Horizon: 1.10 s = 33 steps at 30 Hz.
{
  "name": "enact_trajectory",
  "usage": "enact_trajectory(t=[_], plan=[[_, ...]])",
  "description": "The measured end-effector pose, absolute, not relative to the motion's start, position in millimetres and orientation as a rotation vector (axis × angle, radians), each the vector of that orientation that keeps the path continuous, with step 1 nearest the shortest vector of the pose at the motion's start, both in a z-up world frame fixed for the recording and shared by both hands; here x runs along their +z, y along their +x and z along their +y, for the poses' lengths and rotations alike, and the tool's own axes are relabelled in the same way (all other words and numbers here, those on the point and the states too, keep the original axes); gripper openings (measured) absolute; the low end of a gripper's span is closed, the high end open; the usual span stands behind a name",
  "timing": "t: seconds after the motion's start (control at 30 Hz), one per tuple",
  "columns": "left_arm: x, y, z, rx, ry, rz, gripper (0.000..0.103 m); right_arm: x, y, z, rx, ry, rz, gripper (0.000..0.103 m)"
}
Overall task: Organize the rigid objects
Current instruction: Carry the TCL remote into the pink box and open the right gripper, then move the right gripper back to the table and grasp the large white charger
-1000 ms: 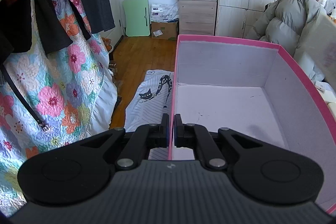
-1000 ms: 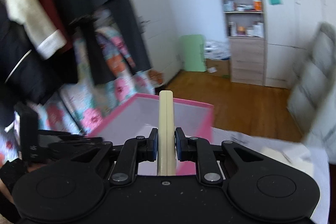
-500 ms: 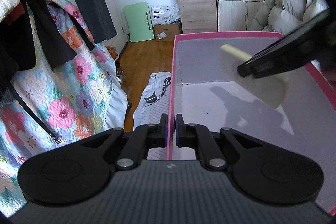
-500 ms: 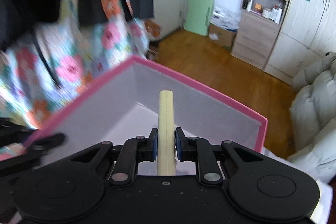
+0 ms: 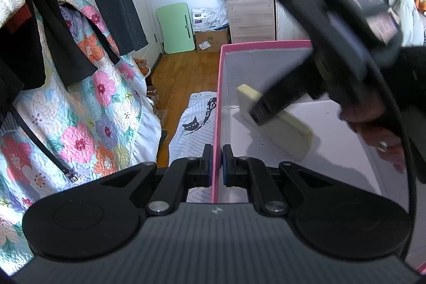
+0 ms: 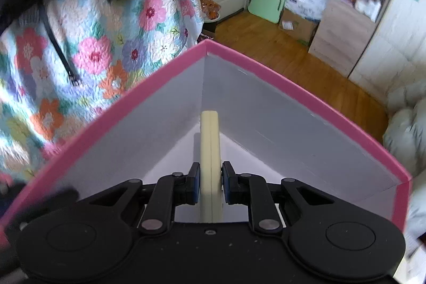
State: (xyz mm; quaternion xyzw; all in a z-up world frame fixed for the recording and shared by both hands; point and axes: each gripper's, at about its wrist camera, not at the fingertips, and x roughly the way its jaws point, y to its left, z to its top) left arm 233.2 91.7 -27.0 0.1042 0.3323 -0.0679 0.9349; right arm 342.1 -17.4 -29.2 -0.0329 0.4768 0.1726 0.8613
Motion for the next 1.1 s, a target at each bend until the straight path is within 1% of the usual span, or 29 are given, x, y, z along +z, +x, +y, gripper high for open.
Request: enact_trajectory(t=[0.1,0.2,0.3,0.5,0.7,0.73,0.9,1.1], plan=[[-27.5,232.7,91.3,-0.139,0.217,0.679,0.006,-30.4,351.6,-37.0,0.427,0.187,1.081,0.035],[-27.9,232.3,91.0,-0.141,0.218,0.678,0.006,-32.8,347.4,-54.4,0.487,0.328,1.116,0.039],[-28.0,232.1,90.5,-0.139,0.220,0.675,0.006,-26.2,331.8,-68.6,0.487,0.341,1.095,0.039],[-27.5,231.0,88.3,-0.139,0.229,0.674,0.006,16.4,275.5,-98.9,0.527,0.327,0.976,0.040],[-28.1,230.5,85.4,-0.138,0.251,0.673,0.006,44.9,212.6,-161.2,0.500,0.342,0.904,0.042],[-27.9,230.6,84.9,-0.137,0.255,0.674,0.007,45.3,203.6,-172.9,0.471,0.350,0.894,0.043],[-28.1,231.4,84.4,-0.137,0.278,0.670,0.007,24.9,158.2,-219.2,0.337,0.365,0.909,0.048],[-28.2,230.8,83.9,-0.133,0.286,0.669,0.007,-23.8,138.4,-237.6,0.200,0.362,0.990,0.048]])
